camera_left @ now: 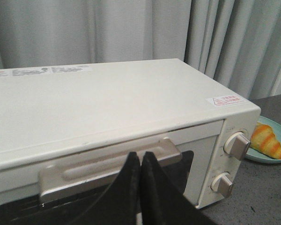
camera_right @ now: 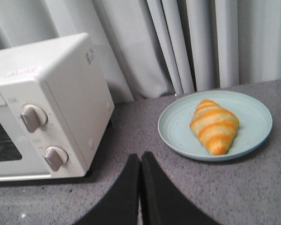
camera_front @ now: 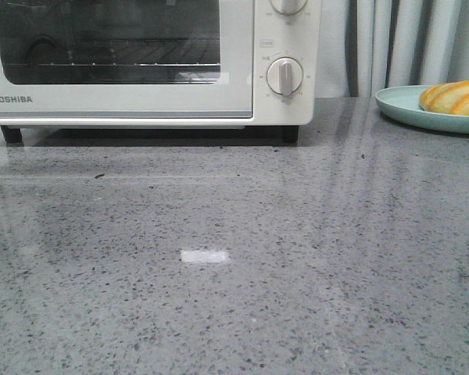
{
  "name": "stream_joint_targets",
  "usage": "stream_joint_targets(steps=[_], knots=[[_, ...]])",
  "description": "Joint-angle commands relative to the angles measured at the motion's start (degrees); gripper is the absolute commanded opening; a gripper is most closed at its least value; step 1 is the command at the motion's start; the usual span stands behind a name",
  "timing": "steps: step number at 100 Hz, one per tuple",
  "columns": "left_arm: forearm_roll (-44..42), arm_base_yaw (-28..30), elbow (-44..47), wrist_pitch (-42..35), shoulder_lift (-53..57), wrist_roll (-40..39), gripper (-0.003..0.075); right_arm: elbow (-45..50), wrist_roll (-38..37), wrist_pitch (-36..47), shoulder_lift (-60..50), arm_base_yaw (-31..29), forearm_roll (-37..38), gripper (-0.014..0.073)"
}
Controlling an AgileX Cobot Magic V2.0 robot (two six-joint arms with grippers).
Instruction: Put bread in oven
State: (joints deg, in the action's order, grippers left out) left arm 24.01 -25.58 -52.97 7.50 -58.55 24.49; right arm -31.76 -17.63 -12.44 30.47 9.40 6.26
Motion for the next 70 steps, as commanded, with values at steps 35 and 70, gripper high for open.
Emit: stream_joint_targets(steps=[35,70], knots=[[0.59,-1.09,-6.82,-8.06,-15.64,0.47,-0.0021,-2.59,0.66,4.13,1.09,-0.48,1.11,-0.0049],[1.67,0.32,-5.78,6.85,-14.30,0.36,-0.0022,-2.68,0.66,4.13,1.09,-0.48,1.11,-0.0049]])
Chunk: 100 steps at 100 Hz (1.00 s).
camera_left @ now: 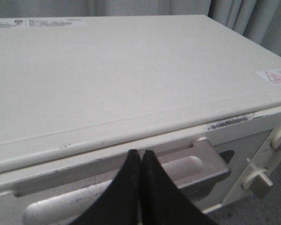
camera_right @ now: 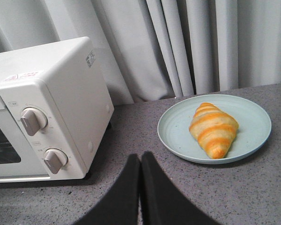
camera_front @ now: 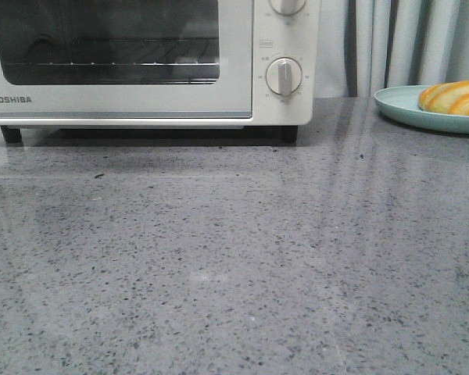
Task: Put bread in oven
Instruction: 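Pull the oven door down and open with the left gripper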
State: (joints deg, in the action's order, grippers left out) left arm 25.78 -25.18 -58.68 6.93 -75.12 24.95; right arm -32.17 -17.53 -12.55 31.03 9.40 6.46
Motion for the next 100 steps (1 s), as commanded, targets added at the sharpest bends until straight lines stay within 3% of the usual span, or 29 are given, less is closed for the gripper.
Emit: stream_joint_targets(steps=[1,30,48,66,84,90,100], knots=[[0.00,-0.24,0.09,7.74,2.44,-0.10,-0.0022,-2.27,0.55,4.23,0.53,-0.48,0.91,-0.0049],[0.00,-5.74,13.38,12.50,12.91,-0.10,-0.0022,-2.27,0.55,4.57,0.53,-0.48,-0.26,-0.0049],[0.08,-6.60,21.58,10.47,16.51,-0.10,-0.0022,-2.27,0.55,4.61,0.53,-0.48,-0.26,-0.0049],[0.08,-6.60,24.11,7.91,17.51,-0.10,-0.0021,-2.27,0.55,4.49,0.53,-0.48,-0.37,-0.0049],[1.60,-6.60,24.11,7.91,21.32,-0.10,-0.0021,-7.22,0.55,-7.13,5.18,-0.48,-1.03,-0.0045],[1.60,-6.60,24.11,7.91,23.77,-0.10,-0.0022,-10.73,0.55,-10.52,8.48,-0.48,-1.03,-0.0022],[1.60,-6.60,24.11,8.45,29.02,-0.10,-0.0021,-17.23,0.55,-13.73,15.76,-0.48,-0.46,0.0109]])
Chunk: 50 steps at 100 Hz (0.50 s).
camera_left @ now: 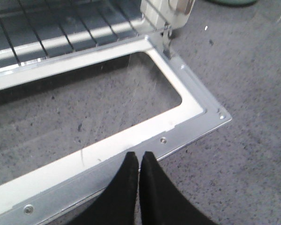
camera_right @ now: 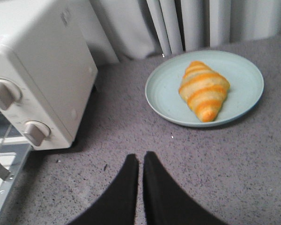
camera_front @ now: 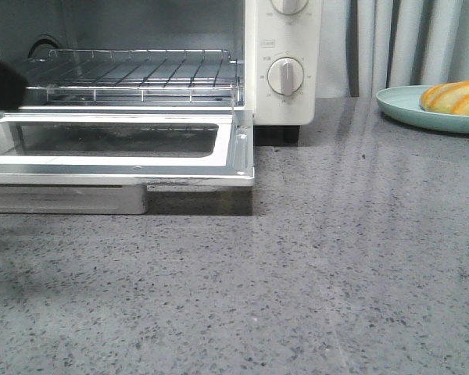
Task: Put bread in oven
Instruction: 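Pull the oven door down and open with the left gripper, then grasp the orange-striped croissant on the teal plate with the right gripper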
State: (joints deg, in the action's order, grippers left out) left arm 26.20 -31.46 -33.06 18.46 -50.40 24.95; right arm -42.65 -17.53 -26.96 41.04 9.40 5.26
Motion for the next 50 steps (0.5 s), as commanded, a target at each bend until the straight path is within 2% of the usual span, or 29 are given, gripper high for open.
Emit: stream_joint_targets(steps=[1,10,16,31,50], knots=[[1.18,-0.32,-1.52,-3.06,4.66,-0.10,-0.0022,-7.74,0.55,0.23,6.26,-0.48,0.84,0.0122],[1.18,-0.32,-1.52,-1.84,9.36,-0.10,-0.0021,-14.20,0.55,-3.10,13.89,-0.48,1.64,0.0279],[1.18,-0.32,-1.52,-1.03,12.03,-0.10,-0.0022,-17.82,0.55,-4.42,18.71,-0.48,2.80,0.0332],[1.18,-0.32,-1.52,0.94,17.97,-0.10,-0.0022,-25.99,0.55,-4.95,31.39,-2.24,7.66,0.0340],[1.18,-0.32,-1.52,3.51,22.09,-0.10,-0.0022,-33.38,0.55,-4.31,45.04,-8.31,7.91,0.0340]])
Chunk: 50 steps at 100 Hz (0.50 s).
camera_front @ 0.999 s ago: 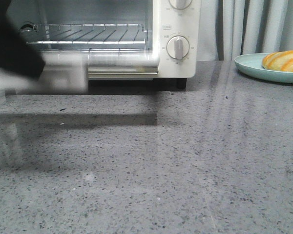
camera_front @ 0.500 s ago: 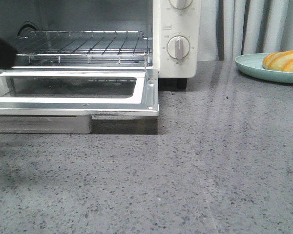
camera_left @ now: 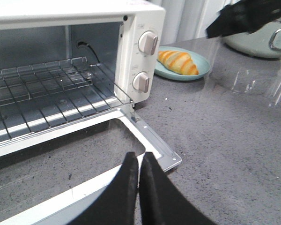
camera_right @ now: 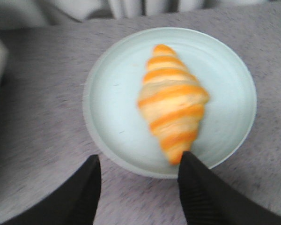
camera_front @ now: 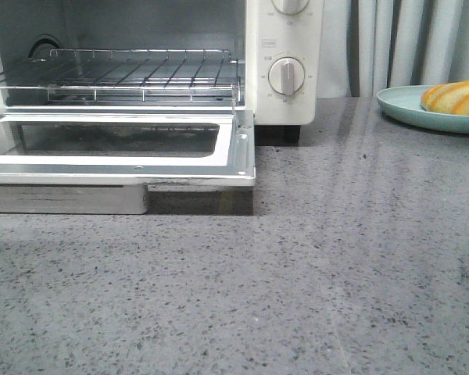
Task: Put bread in oven
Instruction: 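Grasp the orange-striped croissant on the teal plate with the right gripper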
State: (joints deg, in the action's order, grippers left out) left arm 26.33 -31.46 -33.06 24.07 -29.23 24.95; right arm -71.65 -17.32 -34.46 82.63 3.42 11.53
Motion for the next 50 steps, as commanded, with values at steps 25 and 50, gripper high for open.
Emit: stream_joint_targets(steps=[25,50], knots=[[1.60,-0.32,-1.52,-0.47,1.17,-0.10,-0.0022,-6.61,0.35,3.18,16.34,-3.45,0.46,0.0339],[3.16,-0.32,-1.52,-0.33,1.17,-0.10,-0.0022,-6.61,0.35,1.47,18.97,-3.78,-2.37,-0.0067]])
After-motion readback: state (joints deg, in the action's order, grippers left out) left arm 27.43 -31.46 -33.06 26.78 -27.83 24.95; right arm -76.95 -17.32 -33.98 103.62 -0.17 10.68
